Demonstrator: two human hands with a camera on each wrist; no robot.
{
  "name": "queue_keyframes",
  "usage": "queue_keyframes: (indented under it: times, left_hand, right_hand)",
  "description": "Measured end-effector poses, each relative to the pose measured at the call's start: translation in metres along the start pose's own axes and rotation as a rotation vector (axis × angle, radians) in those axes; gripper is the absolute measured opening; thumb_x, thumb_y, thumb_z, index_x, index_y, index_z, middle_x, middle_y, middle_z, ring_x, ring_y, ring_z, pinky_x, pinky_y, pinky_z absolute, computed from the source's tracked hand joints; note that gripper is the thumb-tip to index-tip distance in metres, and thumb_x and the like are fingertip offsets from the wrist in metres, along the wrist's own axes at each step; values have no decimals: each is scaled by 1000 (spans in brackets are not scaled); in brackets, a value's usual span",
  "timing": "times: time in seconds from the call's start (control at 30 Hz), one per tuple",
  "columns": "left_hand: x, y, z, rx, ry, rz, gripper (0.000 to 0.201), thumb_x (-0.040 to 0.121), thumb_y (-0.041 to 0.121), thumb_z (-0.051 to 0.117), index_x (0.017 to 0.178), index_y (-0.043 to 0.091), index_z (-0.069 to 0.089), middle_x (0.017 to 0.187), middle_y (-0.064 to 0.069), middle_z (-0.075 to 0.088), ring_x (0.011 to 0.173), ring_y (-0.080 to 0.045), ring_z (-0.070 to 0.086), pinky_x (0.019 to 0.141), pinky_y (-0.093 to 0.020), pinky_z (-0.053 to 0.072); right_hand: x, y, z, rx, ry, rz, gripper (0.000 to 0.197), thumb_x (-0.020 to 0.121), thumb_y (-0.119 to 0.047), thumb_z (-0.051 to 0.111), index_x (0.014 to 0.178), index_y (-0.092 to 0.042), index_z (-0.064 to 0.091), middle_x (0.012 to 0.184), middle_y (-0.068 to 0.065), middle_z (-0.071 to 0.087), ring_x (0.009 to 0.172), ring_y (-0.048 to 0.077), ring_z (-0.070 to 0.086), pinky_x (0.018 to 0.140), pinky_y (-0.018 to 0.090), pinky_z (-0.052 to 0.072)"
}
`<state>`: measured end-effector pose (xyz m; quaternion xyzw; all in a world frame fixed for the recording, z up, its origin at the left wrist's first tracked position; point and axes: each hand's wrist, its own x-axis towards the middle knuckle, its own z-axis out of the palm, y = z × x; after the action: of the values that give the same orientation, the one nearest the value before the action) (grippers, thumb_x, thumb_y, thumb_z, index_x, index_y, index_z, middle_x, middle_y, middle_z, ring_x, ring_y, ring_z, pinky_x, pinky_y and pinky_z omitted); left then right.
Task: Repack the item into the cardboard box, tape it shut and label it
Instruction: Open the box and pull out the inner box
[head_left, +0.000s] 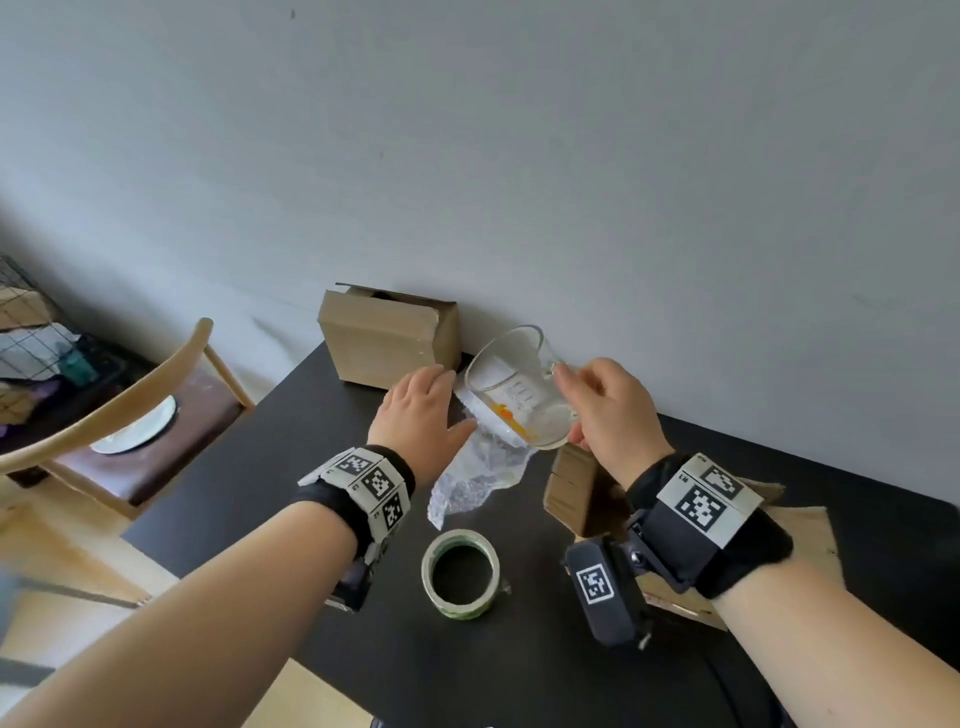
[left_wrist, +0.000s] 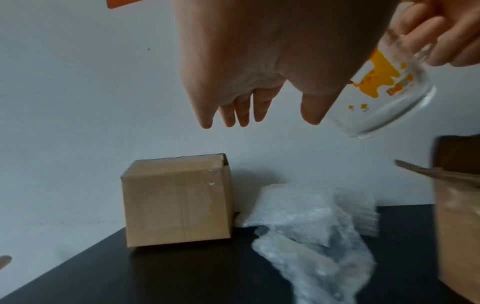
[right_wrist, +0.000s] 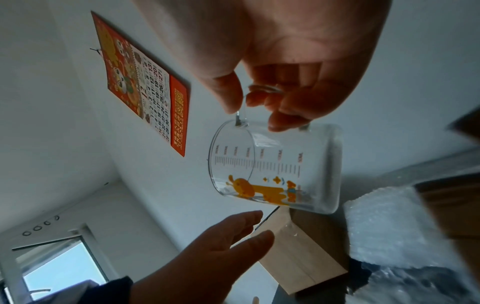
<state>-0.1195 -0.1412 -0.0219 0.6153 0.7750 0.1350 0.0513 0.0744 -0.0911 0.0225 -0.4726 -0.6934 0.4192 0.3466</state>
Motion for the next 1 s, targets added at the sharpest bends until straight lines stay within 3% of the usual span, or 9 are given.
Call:
queue_keyframes:
  times: [0.23,0.37,0.5,0.6,0.67,0.77,0.87,1.0]
  left_hand:
    - [58,-90,-29,-6,-33,47,60,92,32,52,144,14,29,152,-2,26,141,-23,20,114,-34,17]
    - [98,-141,-38,20,-35,117,61,92,30,52,145,13,27,153,-2,24,142,-23,17,116,-35,17]
    - [143,-181,-37,101,-99,153,67,91,28,53,148,16,20,157,0,13,145,-23,6,118,-38,13]
    - [169,-204,-29,164,-153,159,75,89,28,56,150,18,13,158,2,11,145,-22,2,119,-41,11]
    - [178,-212,-25,185,-144,174,76,86,27,61,149,19,18,154,1,22,144,-23,9,118,-40,11]
    - [181,-215,-21,136,-38,188,61,81,22,65,137,19,40,134,-5,42,130,-27,31,112,-35,21]
    - [175,-214,-22,83,-14,180,40,81,22,63,120,20,55,120,-5,50,117,-28,44,111,-36,20]
    - [164,-216,-29,27,-86,173,24,89,28,54,111,23,63,115,-1,54,112,-24,50,106,-34,21]
  right_hand:
    - [40,-28,80,-46,97,80,34,94,-37,48,67,-18,40,62,-3,46,53,14,54,61,31,44]
    - [60,-42,126,-22,156,175,34,93,-37,50,69,-14,41,62,0,47,51,14,53,64,33,45]
    - [67,-48,149,-23,211,240,32,93,-36,51,78,-7,47,66,5,49,41,2,50,53,23,41]
    - [70,-49,157,-35,220,265,33,92,-35,51,82,-4,50,65,2,47,42,2,51,52,20,40]
    - [72,-50,160,-46,221,284,33,92,-35,52,83,-4,50,65,1,47,43,2,50,53,20,41]
    - [75,-53,163,-75,214,289,36,92,-35,51,86,0,51,65,4,47,40,-1,49,57,24,42]
    - [80,-58,167,-83,215,264,36,93,-34,51,85,0,51,63,6,46,38,-1,48,59,28,41]
    - [87,-70,169,-78,217,226,33,93,-34,51,81,-4,50,63,2,45,43,5,51,61,31,42]
